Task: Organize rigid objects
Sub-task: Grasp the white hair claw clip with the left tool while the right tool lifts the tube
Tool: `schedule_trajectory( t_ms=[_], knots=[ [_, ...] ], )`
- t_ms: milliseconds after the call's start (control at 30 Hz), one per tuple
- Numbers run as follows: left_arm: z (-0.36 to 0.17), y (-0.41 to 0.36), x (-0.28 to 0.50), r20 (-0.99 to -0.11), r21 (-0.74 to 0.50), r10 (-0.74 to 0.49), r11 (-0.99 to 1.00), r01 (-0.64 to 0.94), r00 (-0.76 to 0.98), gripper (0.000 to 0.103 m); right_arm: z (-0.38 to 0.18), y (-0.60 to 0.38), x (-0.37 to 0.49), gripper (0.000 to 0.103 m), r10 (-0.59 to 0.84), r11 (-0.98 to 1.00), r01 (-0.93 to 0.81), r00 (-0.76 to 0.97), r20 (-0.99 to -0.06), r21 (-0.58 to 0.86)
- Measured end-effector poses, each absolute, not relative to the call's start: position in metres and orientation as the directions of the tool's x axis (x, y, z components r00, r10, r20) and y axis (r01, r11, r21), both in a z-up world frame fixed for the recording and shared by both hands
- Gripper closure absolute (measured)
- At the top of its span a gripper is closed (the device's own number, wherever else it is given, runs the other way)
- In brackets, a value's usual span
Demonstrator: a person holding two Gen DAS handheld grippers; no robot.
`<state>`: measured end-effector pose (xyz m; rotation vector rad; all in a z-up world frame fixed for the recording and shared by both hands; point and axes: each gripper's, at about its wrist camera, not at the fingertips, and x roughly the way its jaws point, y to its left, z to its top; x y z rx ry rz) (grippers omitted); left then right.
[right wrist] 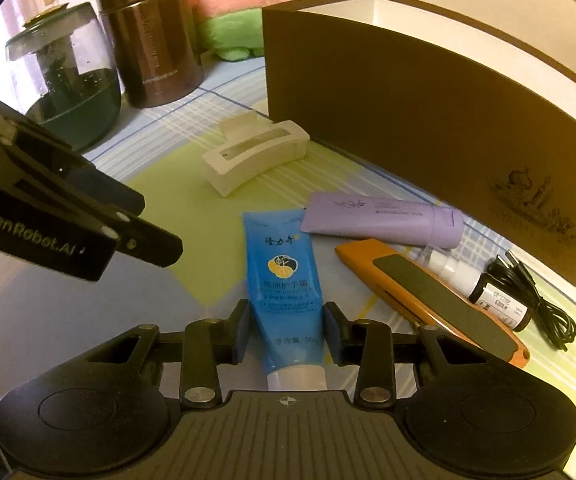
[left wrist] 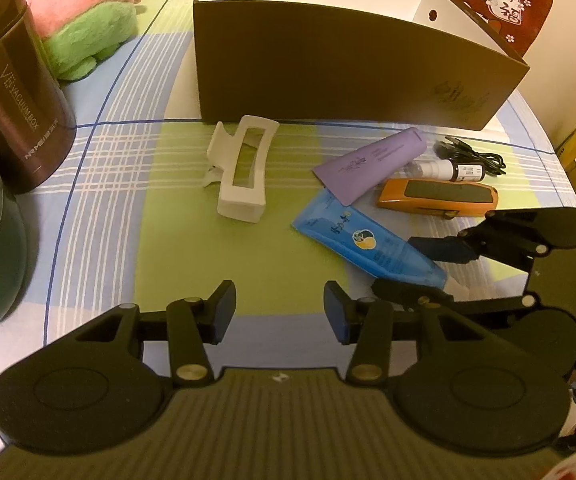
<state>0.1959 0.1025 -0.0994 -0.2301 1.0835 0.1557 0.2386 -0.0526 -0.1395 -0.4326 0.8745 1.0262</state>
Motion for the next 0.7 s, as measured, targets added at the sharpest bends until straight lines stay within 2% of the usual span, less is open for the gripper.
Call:
schedule_trajectory(
  t_ms=[367,700],
  knots=[
    [-0.093,0.110,0.199,-0.861,-0.100,0.019,0.973,-0.206,0.508,0.059,-0.111,-0.082,0.238,0.069,0.622,0.533,-0.836,0.279,-0.732,0.134],
    [-0.099,0.125,0.231,-0.833,-0.063,0.051,0.981,-0.186,0.551,0.059,-0.098,-0.108,0.259,0.069,0.561,0.696,-0.698,0.383,-0.734,0.168]
  ],
)
